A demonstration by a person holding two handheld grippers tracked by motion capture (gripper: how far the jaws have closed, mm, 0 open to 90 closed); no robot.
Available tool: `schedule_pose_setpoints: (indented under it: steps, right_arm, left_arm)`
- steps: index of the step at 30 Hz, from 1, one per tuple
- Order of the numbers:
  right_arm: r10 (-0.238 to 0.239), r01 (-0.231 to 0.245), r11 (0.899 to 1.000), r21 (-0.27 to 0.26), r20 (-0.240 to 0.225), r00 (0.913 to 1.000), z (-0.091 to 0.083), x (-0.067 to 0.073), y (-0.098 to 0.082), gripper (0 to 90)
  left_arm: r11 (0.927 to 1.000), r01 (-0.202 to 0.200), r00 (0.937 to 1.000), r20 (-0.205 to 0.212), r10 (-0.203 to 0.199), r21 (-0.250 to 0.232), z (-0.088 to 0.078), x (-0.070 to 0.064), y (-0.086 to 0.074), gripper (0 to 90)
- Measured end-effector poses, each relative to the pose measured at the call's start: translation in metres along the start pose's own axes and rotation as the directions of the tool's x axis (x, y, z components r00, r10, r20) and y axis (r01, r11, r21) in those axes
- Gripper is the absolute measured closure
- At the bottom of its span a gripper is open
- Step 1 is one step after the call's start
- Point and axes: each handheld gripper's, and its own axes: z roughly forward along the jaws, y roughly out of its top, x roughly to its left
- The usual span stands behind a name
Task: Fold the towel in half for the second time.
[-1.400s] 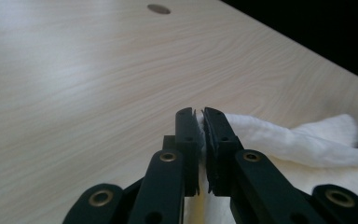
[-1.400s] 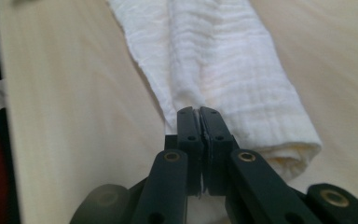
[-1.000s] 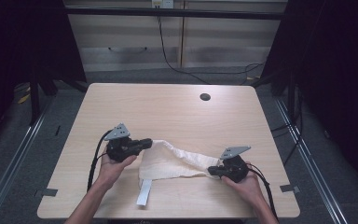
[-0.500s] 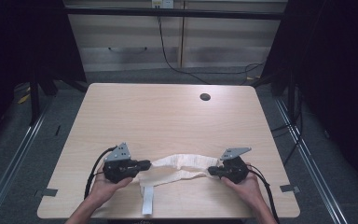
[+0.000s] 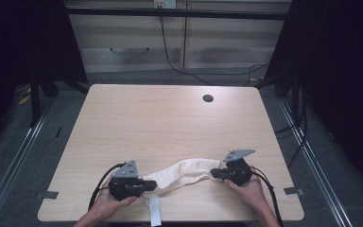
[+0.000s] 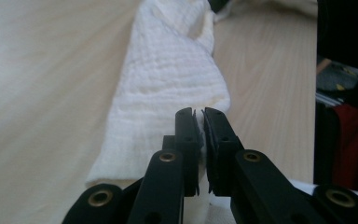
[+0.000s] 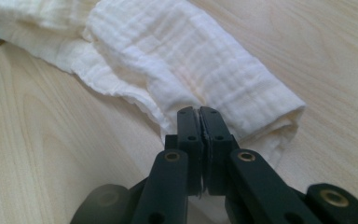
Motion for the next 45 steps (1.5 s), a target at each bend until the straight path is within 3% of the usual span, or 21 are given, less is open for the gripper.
schedule_pose_setpoints:
  steps: [3, 7, 11, 17, 20, 24, 26, 31, 34, 37, 40, 42, 44, 45]
  right_arm:
    - [0.0, 0.0, 1.0, 0.005, 0.002, 1.0, 0.0, 0.0, 0.0, 87.9]
    - [-0.024, 0.023, 1.0, 0.015, 0.031, 0.9992, -0.001, 0.002, 0.001, 88.1]
    - [-0.064, 0.061, 0.997, 0.036, 0.1, 0.9929, -0.002, 0.006, 0.004, 88.4]
    - [-0.057, 0.057, 0.998, 0.005, 0.17, 0.9838, -0.019, 0.003, 0.001, 88.4]
    - [-0.037, 0.046, 0.998, -0.05, 0.158, 0.9867, -0.031, 0.004, -0.005, 88.4]
    - [-0.052, 0.057, 0.997, -0.045, 0.112, 0.9924, -0.033, 0.016, -0.02, 88.4]
    - [-0.043, 0.045, 0.998, -0.032, 0.067, 0.9968, -0.03, 0.021, -0.028, 88.3]
    - [-0.032, 0.033, 0.999, -0.021, 0.061, 0.9976, -0.028, 0.02, -0.03, 88.4]
    - [-0.027, 0.029, 0.999, -0.022, 0.082, 0.9963, -0.026, 0.013, -0.027, 88.4]
    - [-0.016, 0.018, 1.0, -0.022, 0.11, 0.9938, -0.022, 0.007, -0.022, 88.4]
    - [-0.018, 0.021, 1.0, -0.012, 0.16, 0.9869, -0.016, 0.002, -0.013, 88.3]
    - [0.0, 0.005, 1.0, -0.025, 0.185, 0.9828, -0.011, -0.002, -0.009, 88.1]
    - [0.004, 0.003, 0.999, -0.035, 0.198, 0.9803, -0.007, -0.006, -0.004, 87.6]
    - [0.002, 0.006, 0.999, -0.044, 0.195, 0.9808, -0.005, -0.008, -0.003, 87.1]
  left_arm:
    - [0.9977, -0.031, 0.9995, 0.0, 0.031, 0.061, 0.006, -0.005, -0.004, 84.9]
    - [0.9973, -0.015, 0.9999, 0.008, 0.015, 0.071, 0.007, -0.004, -0.01, 84.9]
    - [0.995, -0.051, 0.9976, -0.042, 0.055, 0.086, 0.004, -0.006, -0.01, 85.0]
    - [0.997, -0.021, 0.9953, -0.093, 0.028, 0.075, 0.0, -0.001, -0.013, 85.0]
    - [0.9972, -0.016, 0.9929, -0.116, 0.024, 0.074, -0.001, 0.0, -0.014, 85.0]
    - [0.9971, -0.015, 0.9892, -0.144, 0.026, 0.075, -0.002, 0.0, -0.014, 85.0]
    - [0.9974, -0.005, 0.988, -0.153, 0.016, 0.072, -0.002, 0.003, -0.014, 85.0]
    - [0.9981, 0.025, 0.9841, -0.177, -0.014, 0.057, -0.003, 0.017, -0.012, 85.0]
    - [0.9981, 0.047, 0.9822, -0.184, -0.039, 0.041, -0.001, 0.027, -0.011, 85.0]
    - [0.9986, 0.038, 0.9776, -0.208, -0.03, 0.037, 0.003, 0.034, -0.006, 85.0]
    - [0.9973, 0.073, 0.9756, -0.208, -0.069, 0.01, 0.006, 0.047, -0.003, 84.9]
    - [0.9941, 0.108, 0.9703, -0.217, -0.108, -0.01, 0.008, 0.056, -0.001, 84.8]
    - [0.9894, 0.144, 0.9717, -0.187, -0.145, -0.016, 0.007, 0.064, 0.001, 83.9]
    - [0.9874, 0.156, 0.9675, -0.197, -0.158, -0.025, 0.007, 0.065, 0.001, 83.0]
